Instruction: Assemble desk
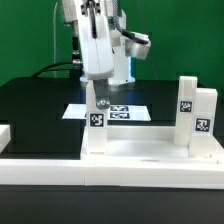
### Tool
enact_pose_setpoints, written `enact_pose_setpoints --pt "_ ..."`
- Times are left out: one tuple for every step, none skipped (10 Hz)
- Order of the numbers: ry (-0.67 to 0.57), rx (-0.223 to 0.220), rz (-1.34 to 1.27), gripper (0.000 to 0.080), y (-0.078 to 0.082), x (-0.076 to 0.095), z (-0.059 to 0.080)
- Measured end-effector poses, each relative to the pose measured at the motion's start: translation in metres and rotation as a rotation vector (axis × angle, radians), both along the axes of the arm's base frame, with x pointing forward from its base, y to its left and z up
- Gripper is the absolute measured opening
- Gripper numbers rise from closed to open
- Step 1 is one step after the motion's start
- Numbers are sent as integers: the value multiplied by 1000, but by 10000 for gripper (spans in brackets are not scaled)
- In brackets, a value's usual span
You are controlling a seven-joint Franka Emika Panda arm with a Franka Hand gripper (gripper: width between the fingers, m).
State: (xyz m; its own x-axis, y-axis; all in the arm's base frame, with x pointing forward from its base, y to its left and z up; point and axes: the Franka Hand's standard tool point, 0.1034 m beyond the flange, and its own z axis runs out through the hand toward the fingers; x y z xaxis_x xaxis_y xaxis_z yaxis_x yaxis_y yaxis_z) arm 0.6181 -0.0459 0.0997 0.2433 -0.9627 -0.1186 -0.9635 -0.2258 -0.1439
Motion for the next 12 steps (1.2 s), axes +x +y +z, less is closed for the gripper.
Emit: enact_pose_setpoints --pt "6 5 133 617 3 -2 1" --pt "-41 -27 162 640 1 -3 3" --pt "-42 -37 232 640 0 -6 2" --pt "-49 -44 278 648 -1 -6 1" --pt "-61 -56 368 648 -1 -6 1" --pt "-70 -74 474 648 -2 -6 1" --pt "-63 -125 718 648 -3 -5 4" --pt "-53 -149 923 648 0 -2 8" --pt "-47 -133 1070 648 4 -1 10" --pt "-46 -138 1110 648 9 -2 9" --pt "-45 -137 1109 648 8 -2 9" --pt "-42 -136 1080 553 8 -2 8"
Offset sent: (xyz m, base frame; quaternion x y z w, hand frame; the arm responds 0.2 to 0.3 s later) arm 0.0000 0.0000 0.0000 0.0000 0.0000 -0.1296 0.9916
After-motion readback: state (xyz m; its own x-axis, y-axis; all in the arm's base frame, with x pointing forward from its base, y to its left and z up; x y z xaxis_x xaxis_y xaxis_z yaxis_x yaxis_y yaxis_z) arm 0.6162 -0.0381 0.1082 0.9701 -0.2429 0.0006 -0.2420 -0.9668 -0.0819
